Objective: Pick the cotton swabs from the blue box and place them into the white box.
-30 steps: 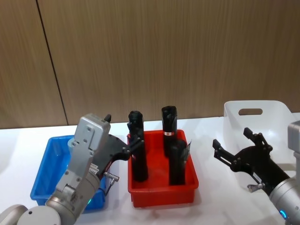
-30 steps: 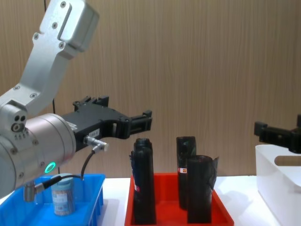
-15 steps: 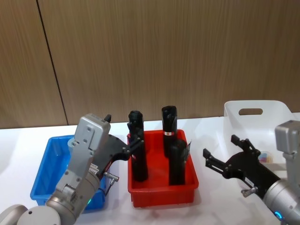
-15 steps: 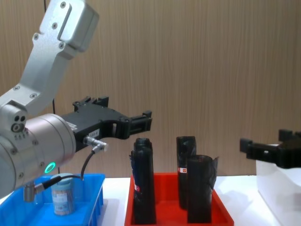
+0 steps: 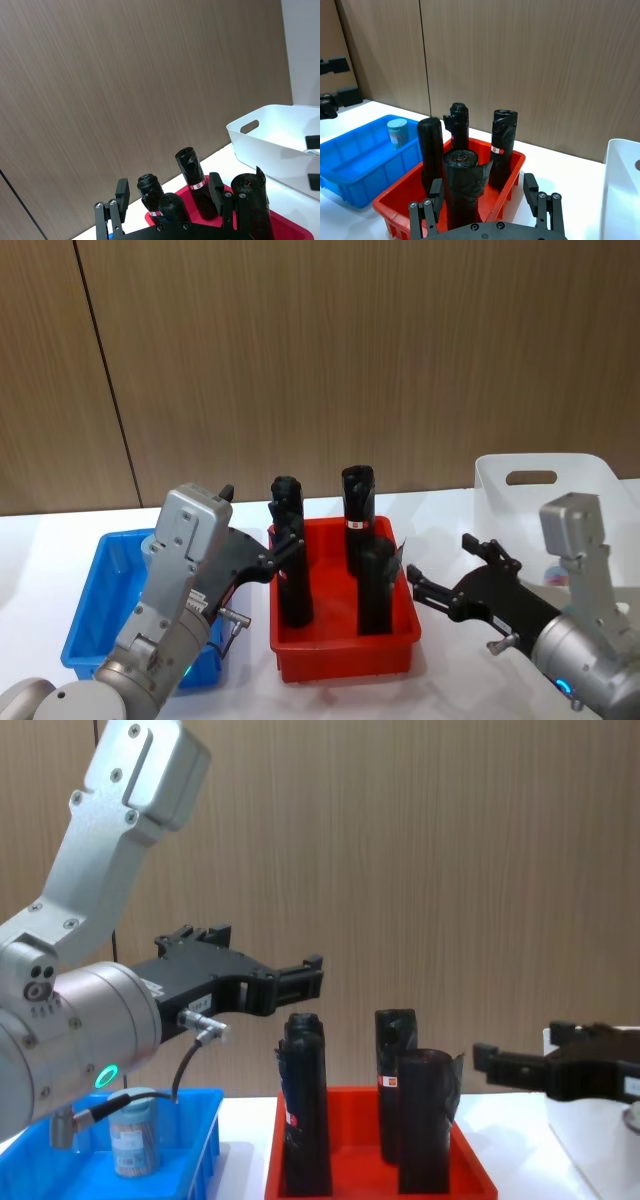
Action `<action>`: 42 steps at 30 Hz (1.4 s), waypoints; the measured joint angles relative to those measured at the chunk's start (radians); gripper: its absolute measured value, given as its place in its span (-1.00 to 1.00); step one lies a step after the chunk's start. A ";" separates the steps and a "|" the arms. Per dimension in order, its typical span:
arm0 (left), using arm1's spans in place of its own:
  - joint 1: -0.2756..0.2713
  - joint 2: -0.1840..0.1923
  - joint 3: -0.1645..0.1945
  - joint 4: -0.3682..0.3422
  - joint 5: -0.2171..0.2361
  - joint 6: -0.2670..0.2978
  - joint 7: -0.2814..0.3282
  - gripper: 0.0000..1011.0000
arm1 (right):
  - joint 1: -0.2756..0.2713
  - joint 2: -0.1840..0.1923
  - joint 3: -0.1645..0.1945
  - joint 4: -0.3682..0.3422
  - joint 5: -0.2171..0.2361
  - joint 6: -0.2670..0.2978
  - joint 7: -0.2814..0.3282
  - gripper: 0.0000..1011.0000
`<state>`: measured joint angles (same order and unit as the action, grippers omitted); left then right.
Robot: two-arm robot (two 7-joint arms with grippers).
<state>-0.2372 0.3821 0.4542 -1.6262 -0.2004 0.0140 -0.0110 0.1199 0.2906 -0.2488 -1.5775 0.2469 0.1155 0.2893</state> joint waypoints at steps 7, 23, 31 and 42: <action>0.000 0.000 0.000 0.000 0.000 0.000 0.000 0.99 | 0.044 -0.025 -0.012 0.064 -0.024 0.004 0.024 0.98; 0.000 0.000 0.000 0.000 0.000 0.000 0.000 0.99 | 0.121 -0.072 -0.036 0.182 -0.060 0.003 0.065 0.98; 0.000 0.000 0.000 0.000 0.000 0.000 0.000 0.99 | 0.153 -0.093 -0.046 0.230 -0.071 -0.003 0.073 0.98; 0.000 0.000 0.000 0.000 0.000 0.000 0.000 0.99 | 0.203 -0.127 -0.062 0.301 -0.087 -0.018 0.071 0.98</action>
<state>-0.2372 0.3822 0.4542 -1.6262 -0.2004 0.0138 -0.0110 0.3231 0.1633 -0.3107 -1.2760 0.1601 0.0978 0.3604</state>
